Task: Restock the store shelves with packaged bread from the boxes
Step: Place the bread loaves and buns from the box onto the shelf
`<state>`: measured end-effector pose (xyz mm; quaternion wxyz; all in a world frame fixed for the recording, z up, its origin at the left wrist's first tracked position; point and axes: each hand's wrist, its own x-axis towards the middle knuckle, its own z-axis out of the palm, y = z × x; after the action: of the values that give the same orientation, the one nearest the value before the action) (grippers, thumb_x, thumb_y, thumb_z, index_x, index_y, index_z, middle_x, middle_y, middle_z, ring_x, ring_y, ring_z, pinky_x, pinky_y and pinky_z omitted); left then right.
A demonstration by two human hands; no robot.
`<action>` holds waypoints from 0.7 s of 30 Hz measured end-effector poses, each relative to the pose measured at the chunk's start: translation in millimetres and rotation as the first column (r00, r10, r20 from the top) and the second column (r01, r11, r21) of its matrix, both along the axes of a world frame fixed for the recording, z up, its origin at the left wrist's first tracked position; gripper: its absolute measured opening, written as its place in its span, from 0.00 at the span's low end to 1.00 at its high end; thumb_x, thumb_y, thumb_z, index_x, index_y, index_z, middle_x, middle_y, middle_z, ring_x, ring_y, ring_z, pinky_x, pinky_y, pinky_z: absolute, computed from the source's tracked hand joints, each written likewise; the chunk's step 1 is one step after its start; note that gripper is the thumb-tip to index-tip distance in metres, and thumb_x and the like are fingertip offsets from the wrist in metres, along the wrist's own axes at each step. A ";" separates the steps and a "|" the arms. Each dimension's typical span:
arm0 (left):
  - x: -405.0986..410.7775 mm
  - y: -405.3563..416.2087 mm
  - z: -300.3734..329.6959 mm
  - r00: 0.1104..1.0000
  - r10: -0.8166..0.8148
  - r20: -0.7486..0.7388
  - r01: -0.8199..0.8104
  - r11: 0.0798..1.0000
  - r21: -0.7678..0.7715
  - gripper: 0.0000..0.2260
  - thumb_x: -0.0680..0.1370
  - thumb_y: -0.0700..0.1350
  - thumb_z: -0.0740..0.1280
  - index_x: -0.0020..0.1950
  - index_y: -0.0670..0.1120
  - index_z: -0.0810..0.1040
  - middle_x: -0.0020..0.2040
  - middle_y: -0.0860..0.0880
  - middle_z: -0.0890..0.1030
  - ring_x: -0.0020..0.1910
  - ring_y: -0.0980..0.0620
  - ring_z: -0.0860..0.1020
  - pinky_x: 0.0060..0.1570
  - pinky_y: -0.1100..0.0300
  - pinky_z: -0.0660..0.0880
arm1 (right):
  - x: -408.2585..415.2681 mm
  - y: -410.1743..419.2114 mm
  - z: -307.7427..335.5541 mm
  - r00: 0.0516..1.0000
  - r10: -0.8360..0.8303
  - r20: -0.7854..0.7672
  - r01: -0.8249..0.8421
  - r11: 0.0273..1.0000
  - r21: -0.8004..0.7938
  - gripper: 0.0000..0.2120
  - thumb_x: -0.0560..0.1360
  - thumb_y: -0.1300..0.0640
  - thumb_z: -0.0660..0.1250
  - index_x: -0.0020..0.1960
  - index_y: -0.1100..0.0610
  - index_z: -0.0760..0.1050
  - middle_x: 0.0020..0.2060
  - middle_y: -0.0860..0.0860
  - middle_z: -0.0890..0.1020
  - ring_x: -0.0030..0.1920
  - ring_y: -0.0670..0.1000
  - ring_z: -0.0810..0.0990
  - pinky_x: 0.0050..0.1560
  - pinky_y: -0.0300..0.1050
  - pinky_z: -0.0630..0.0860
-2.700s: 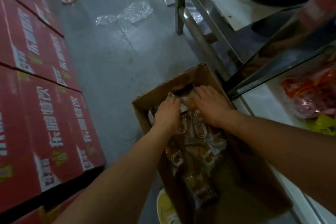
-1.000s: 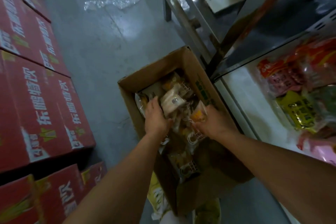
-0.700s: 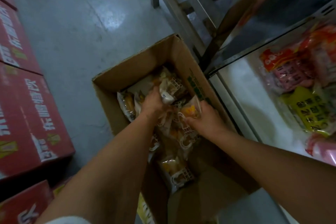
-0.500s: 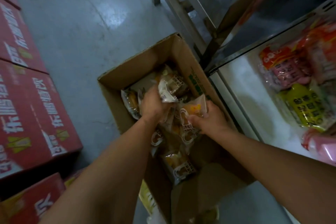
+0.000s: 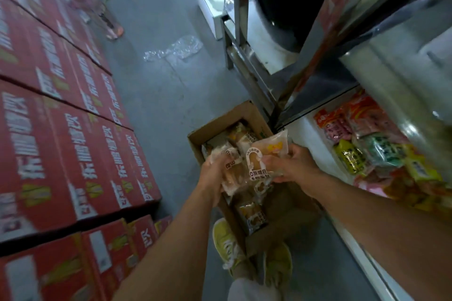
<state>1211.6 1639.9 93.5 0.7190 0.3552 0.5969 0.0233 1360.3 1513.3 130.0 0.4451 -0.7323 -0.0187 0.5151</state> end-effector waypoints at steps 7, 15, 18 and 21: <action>-24.8 -11.4 118.4 0.986 0.078 0.150 -0.060 0.991 -0.116 0.20 0.81 0.55 0.60 0.67 0.45 0.75 0.59 0.39 0.82 0.56 0.38 0.81 0.44 0.44 0.81 | -10.3 -21.8 134.0 0.999 0.015 -0.034 -0.012 0.996 0.090 0.15 0.70 0.59 0.76 0.54 0.53 0.76 0.48 0.51 0.85 0.46 0.52 0.85 0.44 0.50 0.83; -40.3 -62.5 244.4 0.915 -0.275 0.295 0.225 0.955 0.193 0.42 0.58 0.63 0.82 0.65 0.44 0.76 0.56 0.40 0.84 0.54 0.38 0.83 0.55 0.36 0.78 | -52.8 -87.8 260.6 0.998 -0.031 0.063 0.017 0.977 0.211 0.20 0.68 0.55 0.77 0.58 0.55 0.78 0.50 0.53 0.86 0.50 0.55 0.85 0.51 0.56 0.82; -55.1 -83.2 290.7 0.879 -0.347 0.326 0.280 0.930 0.236 0.40 0.58 0.57 0.84 0.64 0.42 0.77 0.55 0.40 0.84 0.53 0.39 0.84 0.55 0.38 0.79 | -79.0 -117.8 305.2 0.992 -0.090 0.094 0.061 0.960 0.273 0.18 0.70 0.57 0.76 0.58 0.57 0.78 0.50 0.55 0.86 0.48 0.54 0.86 0.44 0.51 0.83; -67.1 -102.7 337.4 0.862 -0.361 0.357 0.283 0.925 0.251 0.30 0.63 0.49 0.81 0.62 0.41 0.78 0.53 0.40 0.85 0.51 0.40 0.84 0.54 0.38 0.79 | -106.2 -148.0 346.7 0.983 -0.159 0.091 0.122 0.939 0.321 0.17 0.71 0.59 0.74 0.58 0.59 0.78 0.51 0.56 0.85 0.49 0.56 0.85 0.42 0.49 0.82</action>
<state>1144.5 1537.2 430.9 0.7811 0.5051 0.3658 0.0307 1254.2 1365.4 476.7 0.5897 -0.6802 -0.0737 0.4291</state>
